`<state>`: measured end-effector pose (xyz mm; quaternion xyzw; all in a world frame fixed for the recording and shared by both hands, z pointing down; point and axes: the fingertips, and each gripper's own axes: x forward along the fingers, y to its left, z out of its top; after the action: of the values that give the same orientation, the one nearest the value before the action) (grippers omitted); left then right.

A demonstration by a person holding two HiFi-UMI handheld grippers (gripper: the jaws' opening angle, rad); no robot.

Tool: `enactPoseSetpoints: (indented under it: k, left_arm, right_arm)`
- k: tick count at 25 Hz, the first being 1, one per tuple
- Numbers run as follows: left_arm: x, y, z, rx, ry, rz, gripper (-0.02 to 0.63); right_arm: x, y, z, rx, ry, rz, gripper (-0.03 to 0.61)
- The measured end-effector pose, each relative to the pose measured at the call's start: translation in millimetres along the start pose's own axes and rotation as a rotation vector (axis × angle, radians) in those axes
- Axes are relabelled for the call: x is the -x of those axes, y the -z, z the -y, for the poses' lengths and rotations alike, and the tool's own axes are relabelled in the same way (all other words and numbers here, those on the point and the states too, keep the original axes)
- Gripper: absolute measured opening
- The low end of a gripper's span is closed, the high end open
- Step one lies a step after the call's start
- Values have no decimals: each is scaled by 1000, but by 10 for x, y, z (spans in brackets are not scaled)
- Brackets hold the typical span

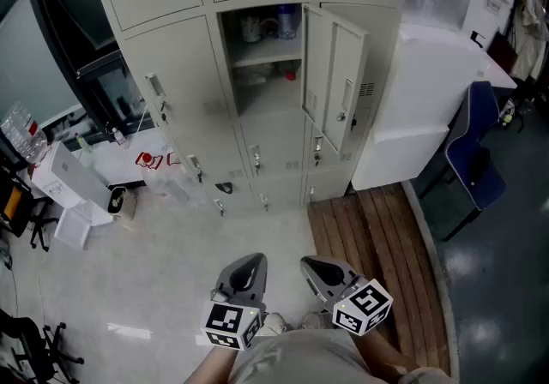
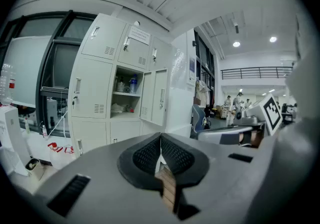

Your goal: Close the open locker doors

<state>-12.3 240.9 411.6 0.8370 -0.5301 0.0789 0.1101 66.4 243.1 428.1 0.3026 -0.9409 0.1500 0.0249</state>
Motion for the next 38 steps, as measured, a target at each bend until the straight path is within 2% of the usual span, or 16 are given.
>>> enactPoseSetpoints:
  k: [10,19,27,38]
  left_arm:
    - [62,68,-82,28,36,-11,17]
    - [244,49,-355,52,52,17,16]
    - [377,99,-537,72,91,9,15]
    - [105,99,-637,52,127,-22,15]
  right_arm:
    - [-112,21,-86,-3,25,4,26]
    - [-384,12,-341,-47,-7,34,28]
    - [-575,76,-564,-29,-18,17,28]
    - [-694,67,-238,-62,30,26,28]
